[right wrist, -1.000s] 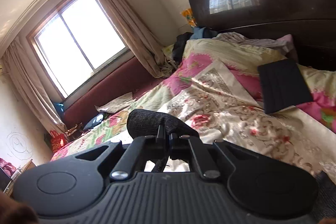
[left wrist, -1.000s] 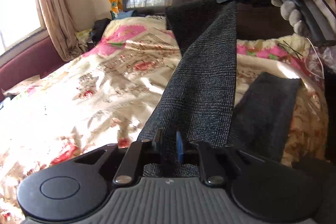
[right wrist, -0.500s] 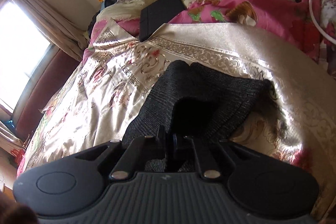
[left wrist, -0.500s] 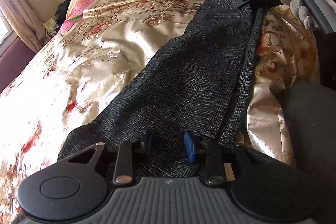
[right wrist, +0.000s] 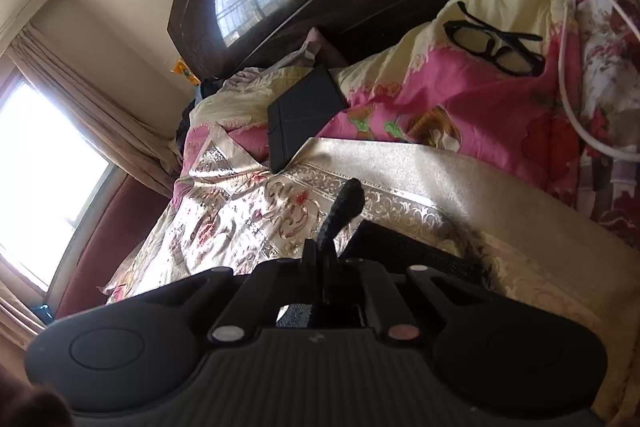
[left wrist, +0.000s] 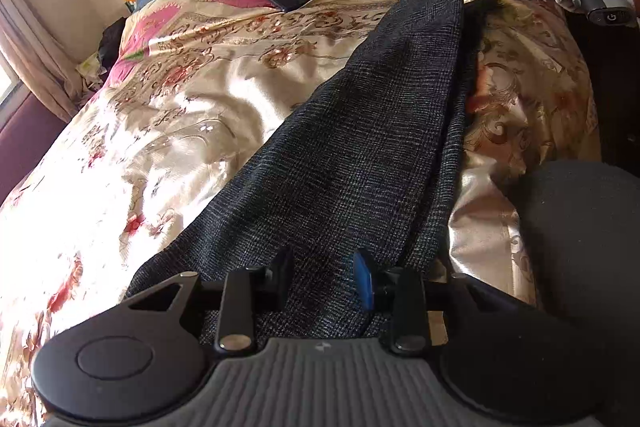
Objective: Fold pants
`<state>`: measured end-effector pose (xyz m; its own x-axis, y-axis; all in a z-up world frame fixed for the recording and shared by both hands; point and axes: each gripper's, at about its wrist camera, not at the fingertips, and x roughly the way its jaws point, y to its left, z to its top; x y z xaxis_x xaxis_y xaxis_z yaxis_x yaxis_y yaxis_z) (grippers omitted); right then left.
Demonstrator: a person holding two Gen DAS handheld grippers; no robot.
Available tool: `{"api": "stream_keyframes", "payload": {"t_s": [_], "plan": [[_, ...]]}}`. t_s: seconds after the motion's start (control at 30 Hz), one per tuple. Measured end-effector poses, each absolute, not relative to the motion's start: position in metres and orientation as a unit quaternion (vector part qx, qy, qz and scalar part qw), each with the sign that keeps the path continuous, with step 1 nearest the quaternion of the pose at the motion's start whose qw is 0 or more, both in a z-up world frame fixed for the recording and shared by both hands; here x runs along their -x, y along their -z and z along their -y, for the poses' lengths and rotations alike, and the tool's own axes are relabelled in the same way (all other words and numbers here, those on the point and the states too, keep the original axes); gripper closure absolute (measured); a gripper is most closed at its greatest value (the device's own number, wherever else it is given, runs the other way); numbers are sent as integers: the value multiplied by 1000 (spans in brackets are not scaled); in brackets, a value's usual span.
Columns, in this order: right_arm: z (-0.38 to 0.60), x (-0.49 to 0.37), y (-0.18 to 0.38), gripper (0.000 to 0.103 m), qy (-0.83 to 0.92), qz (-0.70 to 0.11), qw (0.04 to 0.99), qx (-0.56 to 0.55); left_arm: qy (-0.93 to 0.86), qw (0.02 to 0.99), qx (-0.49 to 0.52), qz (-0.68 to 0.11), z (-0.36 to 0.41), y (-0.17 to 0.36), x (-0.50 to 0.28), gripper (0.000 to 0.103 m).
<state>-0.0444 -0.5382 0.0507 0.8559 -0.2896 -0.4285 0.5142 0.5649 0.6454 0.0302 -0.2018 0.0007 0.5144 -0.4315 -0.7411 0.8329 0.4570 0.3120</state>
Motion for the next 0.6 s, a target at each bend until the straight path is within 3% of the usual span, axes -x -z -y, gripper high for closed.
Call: {"api": "stream_keyframes", "payload": {"t_s": [0.17,0.6], "plan": [[550,33,-11,99,274,-222,849,-393,400,793,-350,-297,203,4,-27,51],[536,40,-28,94,298,-228,864,-335,381,806,-293,-344,166,-1,-34,49]]}}
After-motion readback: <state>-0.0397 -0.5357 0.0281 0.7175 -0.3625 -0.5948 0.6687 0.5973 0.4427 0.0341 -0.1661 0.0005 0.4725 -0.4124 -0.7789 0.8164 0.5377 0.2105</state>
